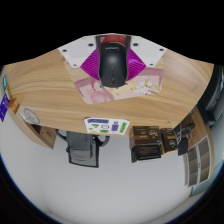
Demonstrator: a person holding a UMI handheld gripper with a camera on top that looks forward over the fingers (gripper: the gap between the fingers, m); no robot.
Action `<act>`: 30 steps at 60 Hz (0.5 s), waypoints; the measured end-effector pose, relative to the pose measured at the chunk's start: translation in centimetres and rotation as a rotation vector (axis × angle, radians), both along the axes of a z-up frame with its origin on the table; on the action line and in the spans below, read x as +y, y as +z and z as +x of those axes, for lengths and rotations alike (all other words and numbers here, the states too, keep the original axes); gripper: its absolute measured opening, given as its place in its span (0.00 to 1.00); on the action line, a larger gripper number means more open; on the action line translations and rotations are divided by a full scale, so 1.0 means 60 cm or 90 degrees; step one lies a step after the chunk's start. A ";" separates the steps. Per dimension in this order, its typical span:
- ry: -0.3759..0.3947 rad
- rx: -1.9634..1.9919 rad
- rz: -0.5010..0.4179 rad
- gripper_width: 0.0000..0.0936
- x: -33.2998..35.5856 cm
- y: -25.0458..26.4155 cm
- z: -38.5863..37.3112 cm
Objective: Arrange mouse
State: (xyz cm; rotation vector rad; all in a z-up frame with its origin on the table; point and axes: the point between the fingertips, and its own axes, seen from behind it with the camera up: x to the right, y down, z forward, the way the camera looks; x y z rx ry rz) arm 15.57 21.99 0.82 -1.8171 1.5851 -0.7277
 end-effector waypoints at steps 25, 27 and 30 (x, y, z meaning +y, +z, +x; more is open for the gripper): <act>-0.011 0.017 -0.026 0.71 -0.005 -0.030 -0.020; -0.011 0.011 -0.027 0.94 -0.009 -0.016 -0.024; -0.016 -0.006 -0.028 0.89 -0.017 0.014 -0.032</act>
